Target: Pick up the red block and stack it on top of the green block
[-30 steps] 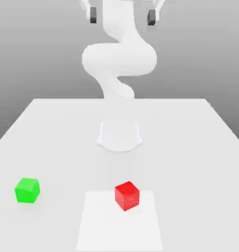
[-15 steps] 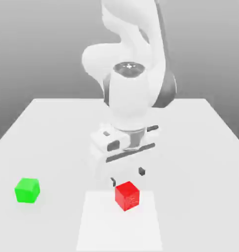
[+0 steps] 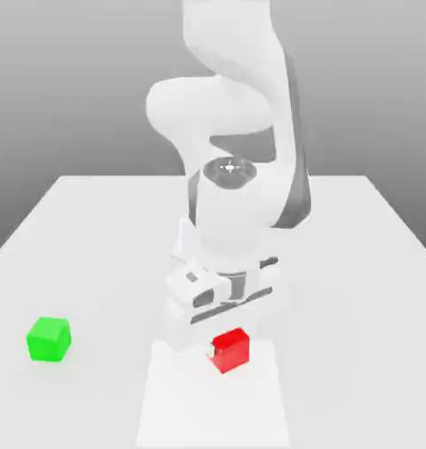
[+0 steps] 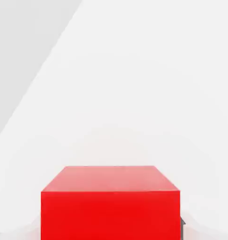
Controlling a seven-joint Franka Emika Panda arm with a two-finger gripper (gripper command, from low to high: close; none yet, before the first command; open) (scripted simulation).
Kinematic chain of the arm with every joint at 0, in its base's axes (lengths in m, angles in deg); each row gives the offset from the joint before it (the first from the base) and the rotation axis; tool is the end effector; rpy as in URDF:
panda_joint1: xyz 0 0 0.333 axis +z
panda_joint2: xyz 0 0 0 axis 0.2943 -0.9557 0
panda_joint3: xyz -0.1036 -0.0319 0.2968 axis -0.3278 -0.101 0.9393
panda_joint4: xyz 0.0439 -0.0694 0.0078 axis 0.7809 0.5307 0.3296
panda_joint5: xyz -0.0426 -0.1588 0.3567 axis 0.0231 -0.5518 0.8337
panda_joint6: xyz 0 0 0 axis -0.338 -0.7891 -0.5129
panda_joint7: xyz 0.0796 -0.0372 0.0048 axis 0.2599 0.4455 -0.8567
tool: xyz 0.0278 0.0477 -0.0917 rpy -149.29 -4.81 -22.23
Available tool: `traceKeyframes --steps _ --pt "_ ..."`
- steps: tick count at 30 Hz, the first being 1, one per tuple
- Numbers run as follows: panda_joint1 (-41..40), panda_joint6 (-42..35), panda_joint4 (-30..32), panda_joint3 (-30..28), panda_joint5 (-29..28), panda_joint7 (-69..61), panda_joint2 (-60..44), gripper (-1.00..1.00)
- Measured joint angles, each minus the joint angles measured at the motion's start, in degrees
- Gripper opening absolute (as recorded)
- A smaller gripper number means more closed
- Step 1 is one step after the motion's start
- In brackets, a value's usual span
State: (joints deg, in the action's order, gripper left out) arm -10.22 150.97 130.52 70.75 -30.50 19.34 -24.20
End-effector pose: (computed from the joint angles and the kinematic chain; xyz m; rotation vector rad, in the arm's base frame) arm 0.3502 0.0212 0.1754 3.1201 -0.3658 -0.0003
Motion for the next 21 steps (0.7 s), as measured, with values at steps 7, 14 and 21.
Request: traceKeyframes --steps 7,14,21 --pt "-6.47 -9.00 -1.05 -3.97 -2.08 -6.18 7.99 -1.00" --pt "-19.02 -13.64 -6.22 -12.82 -2.79 -23.71 7.51 -1.00" --pt "-27.33 -13.99 -10.18 -17.55 -0.42 -38.32 3.83 -1.00"
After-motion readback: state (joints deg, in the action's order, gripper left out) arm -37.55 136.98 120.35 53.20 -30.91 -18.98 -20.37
